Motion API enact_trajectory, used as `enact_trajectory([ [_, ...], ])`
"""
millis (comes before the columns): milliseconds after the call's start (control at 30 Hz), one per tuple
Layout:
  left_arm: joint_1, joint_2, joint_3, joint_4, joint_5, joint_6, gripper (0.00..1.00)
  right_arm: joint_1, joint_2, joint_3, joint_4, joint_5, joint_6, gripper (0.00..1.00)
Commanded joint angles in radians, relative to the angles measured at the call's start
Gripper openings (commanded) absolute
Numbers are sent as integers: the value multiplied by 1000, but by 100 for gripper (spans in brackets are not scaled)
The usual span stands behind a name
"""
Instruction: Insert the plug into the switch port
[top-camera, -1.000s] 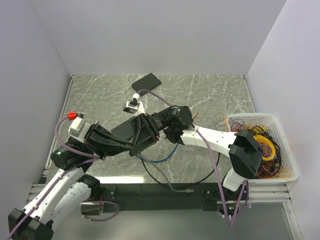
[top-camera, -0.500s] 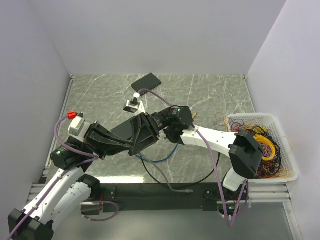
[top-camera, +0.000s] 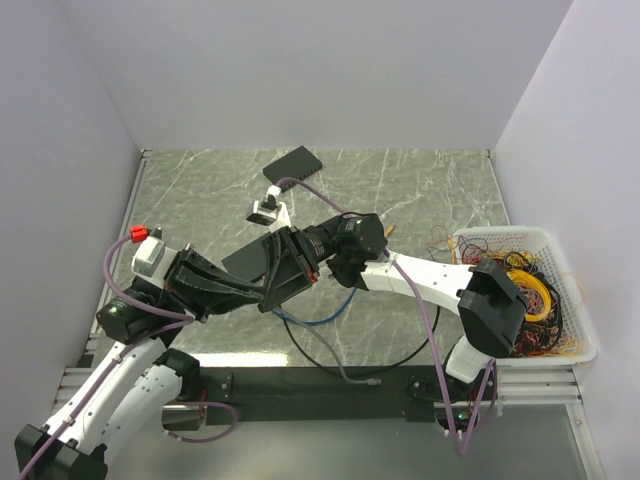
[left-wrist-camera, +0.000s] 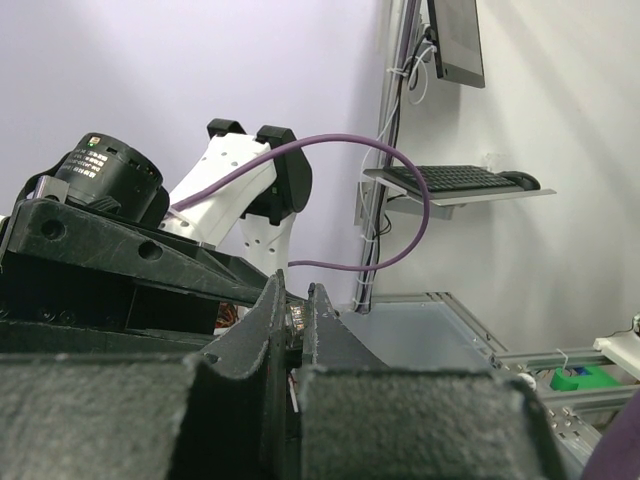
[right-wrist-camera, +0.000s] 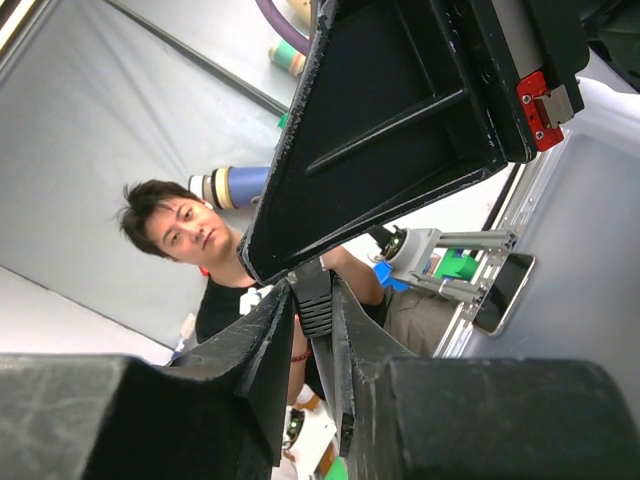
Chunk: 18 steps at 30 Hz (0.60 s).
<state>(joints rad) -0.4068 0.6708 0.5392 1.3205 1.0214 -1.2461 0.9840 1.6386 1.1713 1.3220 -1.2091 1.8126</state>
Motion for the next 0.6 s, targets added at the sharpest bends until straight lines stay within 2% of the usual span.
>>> enact_trajectory([
  [0, 2, -19, 39, 525, 2, -15, 1, -4, -17, 10, 444, 17, -2, 25],
  [267, 2, -20, 39, 539, 5, -27, 1, -4, -6, 17, 445, 20, 7, 34],
  [433, 2, -25, 44, 537, 6, -29, 1, -5, -8, 13, 445, 20, 2, 31],
  [567, 2, -23, 45, 525, 9, -24, 1, -4, -3, 19, 445, 23, 2, 25],
])
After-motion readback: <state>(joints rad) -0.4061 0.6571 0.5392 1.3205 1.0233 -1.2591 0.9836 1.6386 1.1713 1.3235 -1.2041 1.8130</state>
